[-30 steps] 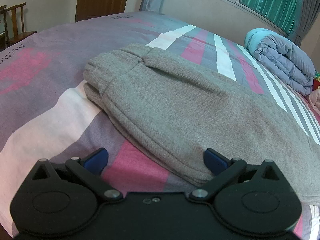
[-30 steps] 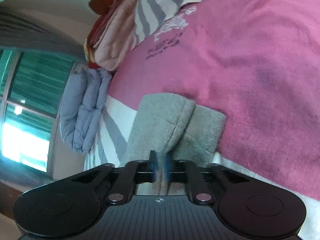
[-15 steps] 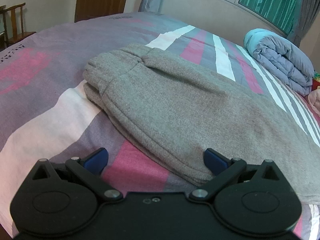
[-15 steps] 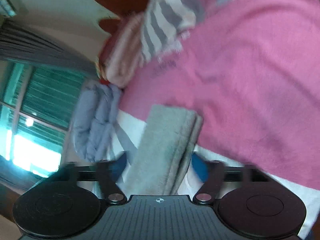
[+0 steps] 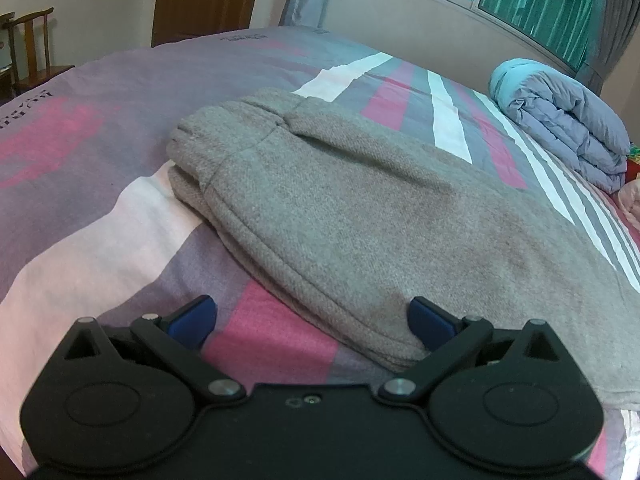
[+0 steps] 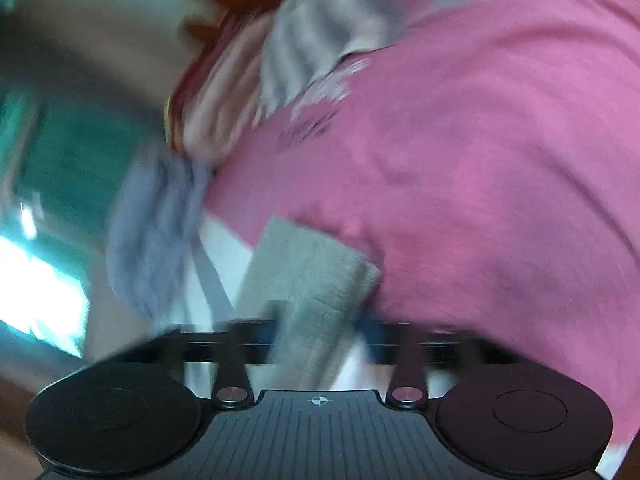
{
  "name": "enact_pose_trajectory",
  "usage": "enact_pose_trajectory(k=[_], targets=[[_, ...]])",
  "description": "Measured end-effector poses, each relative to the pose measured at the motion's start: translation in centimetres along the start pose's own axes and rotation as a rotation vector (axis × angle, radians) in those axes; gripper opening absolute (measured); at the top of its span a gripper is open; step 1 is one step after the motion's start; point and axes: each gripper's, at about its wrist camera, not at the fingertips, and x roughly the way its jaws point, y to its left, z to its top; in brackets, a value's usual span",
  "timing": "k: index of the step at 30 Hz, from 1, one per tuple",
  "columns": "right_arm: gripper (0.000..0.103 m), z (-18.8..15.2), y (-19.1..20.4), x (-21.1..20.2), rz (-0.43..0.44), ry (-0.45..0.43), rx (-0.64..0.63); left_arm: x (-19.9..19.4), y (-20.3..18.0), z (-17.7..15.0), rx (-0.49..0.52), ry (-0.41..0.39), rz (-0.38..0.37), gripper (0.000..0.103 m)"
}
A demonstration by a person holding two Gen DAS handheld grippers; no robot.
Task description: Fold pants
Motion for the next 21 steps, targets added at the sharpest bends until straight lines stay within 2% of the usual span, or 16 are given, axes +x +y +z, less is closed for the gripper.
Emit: enact_pose_trajectory(k=[1, 3, 5, 7, 8, 9, 10, 11, 13, 14, 16, 19, 21], targets=[[0.011, 0.3, 0.9, -0.5, 0.004, -0.026, -0.062, 0.0, 0.0, 0.1, 0.002, 0.005, -0.002, 0.097], [0.011, 1.0, 2.5, -2.5, 0.108, -0.105, -0.132, 0.0, 0.1, 0.2, 0.008, 0.011, -0.006, 0.097], [0.011, 0.9, 3.9, -3.7, 0.142, -0.172, -0.216, 0.1, 0.2, 0.2, 0.008, 0.008, -0.009, 0.097], [0.012, 0.4, 3.6, -2.4, 0.081, -0.178, -0.254, 0.1, 0.1, 0.1, 0.008, 0.002, -0.003, 0.097], [0.012, 0.2, 2.6, -0.8, 0.016, -0.140, -0.229, 0.1, 0.1, 0.0, 0.006, 0.000, 0.000, 0.097], [0.012, 0.1, 1.0, 1.3, -0.067, -0.059, -0.159, 0.1, 0.1, 0.0, 0.004, -0.001, -0.001, 0.097], [0.013, -0.2, -0.5, 2.5, -0.073, -0.006, -0.064, 0.1, 0.2, 0.0, 0.004, 0.000, -0.002, 0.097], [0.014, -0.5, -1.1, 1.8, -0.033, -0.041, -0.020, 0.0, 0.2, 0.0, 0.004, -0.001, -0.005, 0.097], [0.036, -1.1, 0.0, -0.1, -0.067, -0.098, -0.078, 0.0, 0.3, -0.2, 0.004, -0.007, -0.010, 0.097], [0.039, -1.7, 0.4, -1.5, -0.090, -0.151, -0.105, 0.0, 0.3, -0.2, 0.001, -0.010, -0.010, 0.097], [0.040, -3.0, 1.0, -3.8, -0.104, -0.241, -0.123, -0.1, 0.2, -0.3, 0.000, -0.013, -0.004, 0.097], [0.040, -5.1, 1.9, -5.5, -0.038, -0.229, -0.147, -0.4, 0.2, -0.4, -0.001, -0.016, -0.009, 0.097], [0.040, -6.7, 3.6, -5.8, 0.001, -0.211, -0.210, -1.1, 0.5, -0.1, -0.008, -0.026, -0.017, 0.096]])
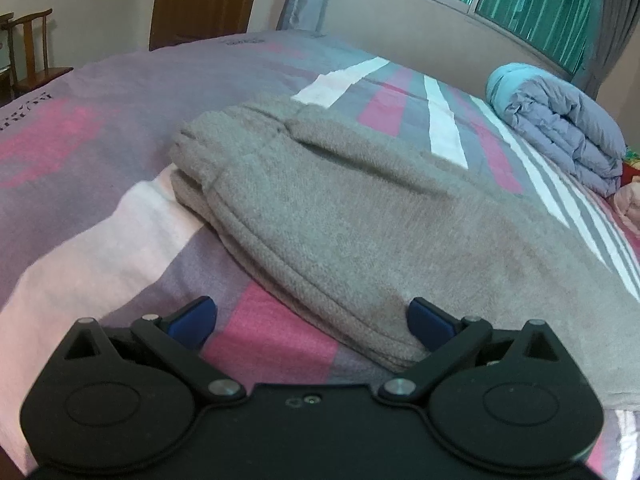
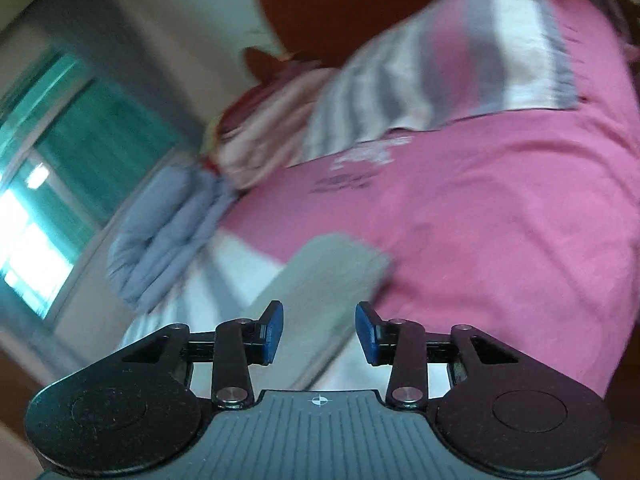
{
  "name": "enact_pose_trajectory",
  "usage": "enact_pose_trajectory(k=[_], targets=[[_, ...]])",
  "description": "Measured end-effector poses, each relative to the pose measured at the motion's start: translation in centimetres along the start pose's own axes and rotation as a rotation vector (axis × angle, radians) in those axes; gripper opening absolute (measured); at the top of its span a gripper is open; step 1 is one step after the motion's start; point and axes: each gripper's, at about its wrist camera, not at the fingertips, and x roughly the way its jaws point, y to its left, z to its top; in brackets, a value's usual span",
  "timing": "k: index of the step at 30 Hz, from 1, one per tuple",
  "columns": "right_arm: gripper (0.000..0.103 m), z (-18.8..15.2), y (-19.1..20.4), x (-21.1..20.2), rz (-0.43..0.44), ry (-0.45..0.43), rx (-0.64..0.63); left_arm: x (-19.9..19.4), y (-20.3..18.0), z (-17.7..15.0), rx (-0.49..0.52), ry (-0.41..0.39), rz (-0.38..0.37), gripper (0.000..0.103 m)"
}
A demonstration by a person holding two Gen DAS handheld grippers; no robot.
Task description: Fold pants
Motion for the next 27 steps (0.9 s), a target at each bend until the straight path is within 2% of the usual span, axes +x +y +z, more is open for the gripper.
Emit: enact_pose_trajectory(k=[1, 4, 7, 12, 14, 18, 23, 26, 27], targets=[[0.040, -0.4, 1.1, 0.1, 0.015, 0.012, -0.028, -0.5, 0.2, 0.1, -0.004, -0.014, 0.002, 0.092], [0.040, -2.2, 5.0, 0.4, 0.094, 0.061, -0.128, -2.0, 1.1, 0.5, 0.002, -0.087, 0.034, 0.091], [0.040, -3.8, 10.5, 2.3, 0.217, 0.161, -0.285, -2.8, 2.5, 1.5, -0.017, -0.138, 0.032, 0.088], [0.040, -8.8, 20.6, 6.4, 0.483, 0.365, -0.466, -1.6, 4.3, 4.2, -0.064, -0.117, -0.001, 0.070], [0.040, -10.8, 24.8, 8.4, 0.543, 0.419, -0.531, -1.0, 4.8, 4.8, -0.093, -0.118, 0.021, 0.068], [0.040, -15.4, 32.2, 13.1, 0.603, 0.488, -0.644, 0.2, 5.0, 5.3, -0.187, -0.130, 0.102, 0.063], [0.040, -20.8, 37.9, 18.8, 0.643, 0.583, -0.745, 1.0, 4.6, 4.4, -0.289, -0.155, 0.132, 0.060], [0.040, -24.1, 39.3, 20.9, 0.654, 0.633, -0.820, 1.2, 4.5, 4.3, -0.327, -0.166, 0.120, 0.045], [0.040, -24.8, 39.8, 22.0, 0.650, 0.645, -0.844, 1.2, 4.5, 4.3, -0.333, -0.166, 0.120, 0.044]])
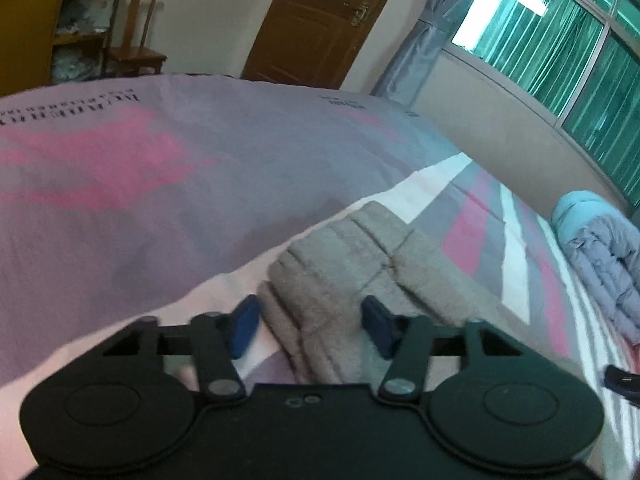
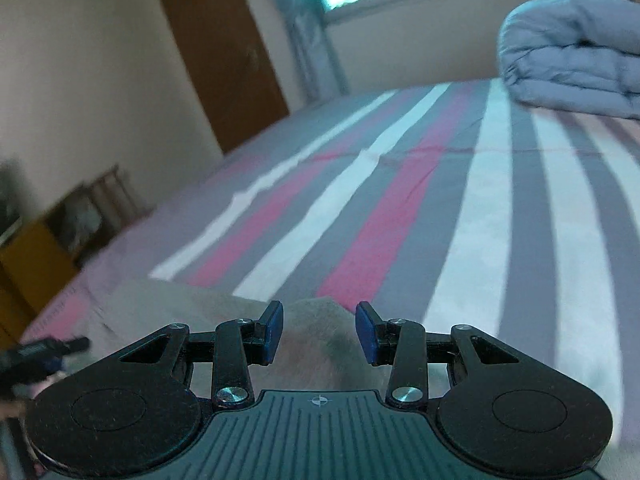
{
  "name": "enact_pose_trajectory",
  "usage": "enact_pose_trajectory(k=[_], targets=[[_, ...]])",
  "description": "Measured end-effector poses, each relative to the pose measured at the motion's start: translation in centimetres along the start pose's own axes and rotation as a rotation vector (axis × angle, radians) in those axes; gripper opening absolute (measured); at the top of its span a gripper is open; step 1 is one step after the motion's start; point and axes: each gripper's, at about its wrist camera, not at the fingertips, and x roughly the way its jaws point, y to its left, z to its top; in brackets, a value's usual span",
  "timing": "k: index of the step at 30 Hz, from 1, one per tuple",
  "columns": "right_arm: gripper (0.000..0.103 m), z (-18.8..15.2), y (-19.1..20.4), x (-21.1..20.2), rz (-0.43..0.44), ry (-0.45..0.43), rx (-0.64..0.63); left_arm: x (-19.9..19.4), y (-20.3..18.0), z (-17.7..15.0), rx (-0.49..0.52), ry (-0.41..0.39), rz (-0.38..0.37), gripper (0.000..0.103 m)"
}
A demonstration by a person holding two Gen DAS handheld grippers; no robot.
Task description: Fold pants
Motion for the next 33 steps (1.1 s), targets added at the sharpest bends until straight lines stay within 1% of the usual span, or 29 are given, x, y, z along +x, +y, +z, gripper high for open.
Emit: enact_pose_trajectory(k=[4, 6, 8, 9, 10, 12, 13, 15, 17, 18, 19, 20, 21, 22, 23, 24, 25, 26, 28, 29, 31, 32, 33], targets=[[0.040, -0.2, -0.4, 2.6, 0.029, 0.061, -0.036, 0.1, 0.0, 0.0, 0.012, 0.003, 0.007, 0.040], [0.040, -0.1, -0.8, 4.0, 0.044, 0.112, -0.058, 0.0, 0.2, 0.0, 0.024, 0.006, -0.002, 0.039], [0.040, 0.2, -1.0, 5.0, 0.074, 0.156, -0.069, 0.0, 0.2, 0.1, 0.031, 0.007, -0.011, 0.036], [0.040, 0.1, -1.0, 5.3, 0.087, 0.167, -0.082, -0.1, 0.3, 0.1, 0.033, 0.003, -0.018, 0.032], [0.036, -0.1, -0.4, 5.2, 0.102, 0.176, -0.100, -0.1, 0.3, 0.2, 0.035, -0.006, -0.027, 0.029], [0.004, -0.1, 0.2, 5.3, 0.124, 0.186, -0.148, -0.4, 0.0, 0.4, 0.050, -0.027, -0.033, 0.028], [0.004, 0.1, 0.6, 5.1, 0.120, 0.172, -0.153, -0.5, -0.1, 0.7, 0.052, -0.039, -0.039, 0.027], [0.005, 0.8, 0.8, 4.5, 0.095, 0.103, -0.147, -0.5, -0.2, 1.0, 0.055, -0.054, -0.039, 0.027], [0.004, 0.6, 0.7, 4.6, 0.064, 0.076, -0.142, 0.6, 0.0, 0.7, 0.078, -0.018, -0.012, 0.027], [0.004, 0.0, 0.7, 5.3, 0.031, 0.102, -0.151, 1.1, 0.2, 0.3, 0.084, -0.009, -0.006, 0.031], [0.004, -0.9, 0.6, 6.5, 0.004, 0.157, -0.160, 1.2, 0.5, 0.1, 0.087, -0.003, -0.006, 0.032], [0.004, -1.5, 0.6, 7.0, -0.005, 0.176, -0.164, 1.1, 0.6, 0.2, 0.094, 0.004, -0.013, 0.033], [0.006, -1.5, 0.4, 6.8, -0.009, 0.160, -0.148, 0.9, 0.6, 0.5, 0.100, 0.012, -0.016, 0.037], [0.014, -1.1, 0.2, 6.3, -0.010, 0.150, -0.111, 0.6, 0.7, 0.8, 0.104, 0.017, -0.018, 0.053], [0.018, -0.7, -0.3, 5.2, -0.015, 0.118, -0.065, 0.1, 0.7, 1.1, 0.115, 0.017, 0.011, 0.065], [0.024, -0.4, -0.6, 3.5, -0.030, 0.059, -0.039, -0.6, 0.7, 1.4, 0.126, -0.006, 0.045, 0.079], [0.028, -0.3, -1.0, 1.6, -0.042, 0.000, -0.013, -1.6, 0.5, 1.4, 0.152, -0.041, 0.062, 0.076], [0.029, -0.2, -1.4, -0.2, -0.040, -0.036, 0.012, -2.5, 0.1, 1.2, 0.189, -0.064, 0.056, 0.074], [0.029, -1.0, -1.5, -3.9, -0.032, -0.092, 0.022, -3.5, -1.1, 0.6, 0.239, -0.074, 0.034, 0.076], [0.029, -1.7, -1.1, -5.2, -0.026, -0.112, 0.007, -3.7, -2.0, 0.0, 0.267, -0.067, 0.018, 0.076], [0.029, -3.9, -0.6, -7.6, -0.056, -0.116, -0.027, -3.2, -3.3, -0.9, 0.308, -0.031, 0.013, 0.078], [0.029, -4.7, -0.3, -7.7, -0.082, -0.101, -0.037, -2.1, -3.7, -1.5, 0.330, 0.018, 0.030, 0.082], [0.029, -6.0, -0.6, -7.5, -0.113, -0.054, -0.029, -0.9, -3.6, -2.2, 0.344, 0.074, 0.055, 0.084]])
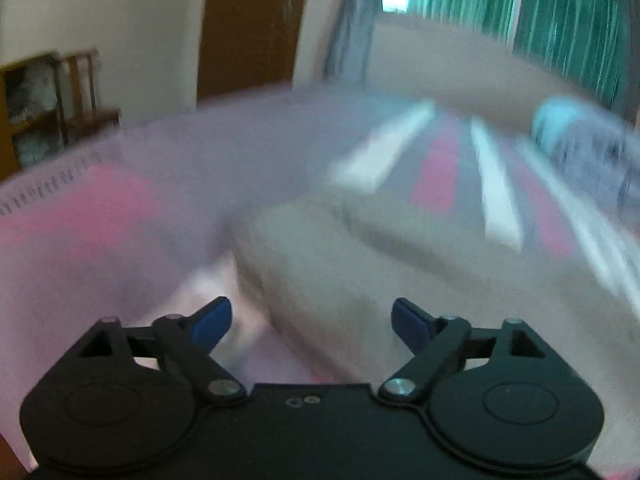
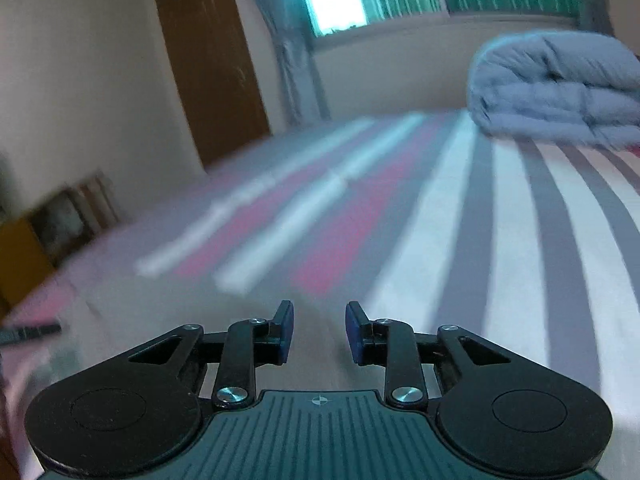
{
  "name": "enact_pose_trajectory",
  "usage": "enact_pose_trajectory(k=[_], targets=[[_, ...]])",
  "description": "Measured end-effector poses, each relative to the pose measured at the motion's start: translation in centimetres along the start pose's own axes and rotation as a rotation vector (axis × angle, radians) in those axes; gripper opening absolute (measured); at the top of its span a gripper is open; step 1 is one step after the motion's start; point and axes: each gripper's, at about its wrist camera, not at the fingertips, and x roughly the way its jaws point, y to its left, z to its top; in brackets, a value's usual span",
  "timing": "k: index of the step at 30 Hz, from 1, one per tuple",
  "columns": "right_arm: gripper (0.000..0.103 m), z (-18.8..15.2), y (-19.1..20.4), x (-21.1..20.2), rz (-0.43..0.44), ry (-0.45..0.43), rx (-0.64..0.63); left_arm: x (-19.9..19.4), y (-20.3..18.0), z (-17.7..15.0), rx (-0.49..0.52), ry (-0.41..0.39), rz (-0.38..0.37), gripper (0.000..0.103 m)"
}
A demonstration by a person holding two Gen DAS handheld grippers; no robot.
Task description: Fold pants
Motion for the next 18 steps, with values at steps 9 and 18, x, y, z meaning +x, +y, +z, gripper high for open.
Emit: enact_pose_trajectory(k=[9, 18], targets=[[0.035, -3.8, -6.2, -10.6, -0.216, -0.180, 0.253, -3.4, 1.0, -0.7, -0.027, -0.052, -0.039, 0.086], [0.043, -13.6, -17.3, -29.7, -0.497, -0.386, 0.678, -1.6, -0.5, -3.5, -0.030, -0.006, -0.109, 0.095]])
